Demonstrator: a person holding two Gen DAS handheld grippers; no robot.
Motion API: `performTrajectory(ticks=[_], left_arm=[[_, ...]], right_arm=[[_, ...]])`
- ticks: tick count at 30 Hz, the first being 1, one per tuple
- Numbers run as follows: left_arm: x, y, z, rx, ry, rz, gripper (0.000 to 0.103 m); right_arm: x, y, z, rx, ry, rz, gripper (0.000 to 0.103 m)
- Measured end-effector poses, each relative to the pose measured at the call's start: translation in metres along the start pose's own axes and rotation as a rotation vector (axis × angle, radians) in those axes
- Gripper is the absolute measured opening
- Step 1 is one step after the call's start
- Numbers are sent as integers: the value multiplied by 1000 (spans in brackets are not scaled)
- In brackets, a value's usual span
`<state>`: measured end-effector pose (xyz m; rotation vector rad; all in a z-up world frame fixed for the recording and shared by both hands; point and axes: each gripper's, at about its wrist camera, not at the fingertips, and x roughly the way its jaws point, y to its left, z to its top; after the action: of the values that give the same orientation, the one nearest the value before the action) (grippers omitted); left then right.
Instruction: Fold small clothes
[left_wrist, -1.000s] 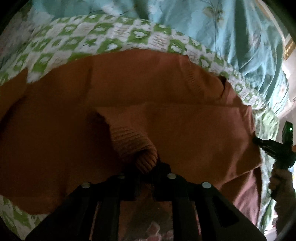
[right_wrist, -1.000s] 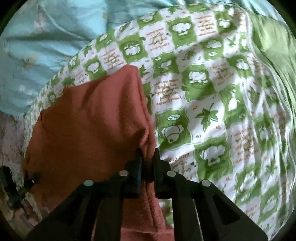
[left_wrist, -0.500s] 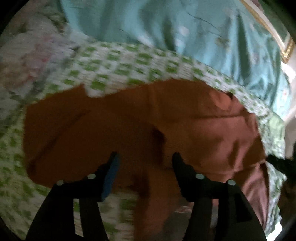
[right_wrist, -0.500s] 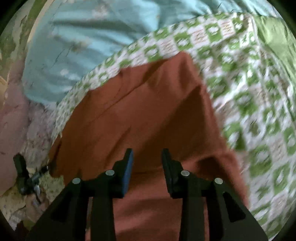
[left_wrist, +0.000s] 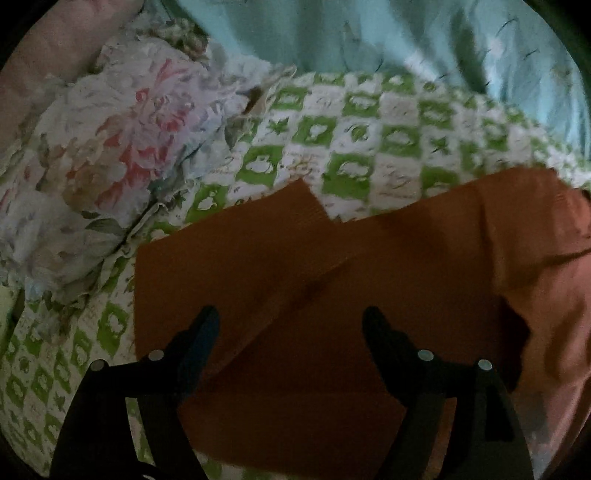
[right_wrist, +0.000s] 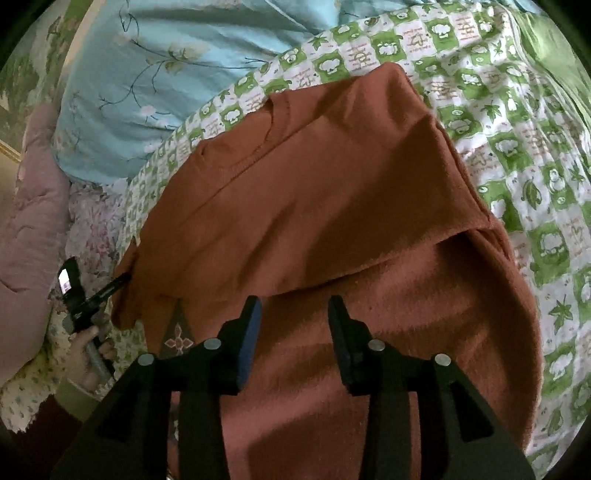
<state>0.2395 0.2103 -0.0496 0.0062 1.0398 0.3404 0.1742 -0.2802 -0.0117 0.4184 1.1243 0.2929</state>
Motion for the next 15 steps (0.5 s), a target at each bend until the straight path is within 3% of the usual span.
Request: performTrajectory(ticks=[1,2,4,6,8,15], left_arm=[[9,2,1,-9,12,12,73],[17,4,2,-23,31,7,61],[26,11,3,-68,49,-12,52],[25,18,5,-109,46,-35,19],[20,21,7,-135,50,-62,6],[-53,2,10,-145,-82,-276,2]], right_arm=[[-1,0,0,0,-1,-2,40],[-2,0,-1,-1,-1,-4,40],[-5,1,-2,0,-2,-7,40],[-8,1,-2,0,-4,-5,40],[-9,2,-2,-3,-10,-3,40],[-8,2,-3,-10,-20,19,40]])
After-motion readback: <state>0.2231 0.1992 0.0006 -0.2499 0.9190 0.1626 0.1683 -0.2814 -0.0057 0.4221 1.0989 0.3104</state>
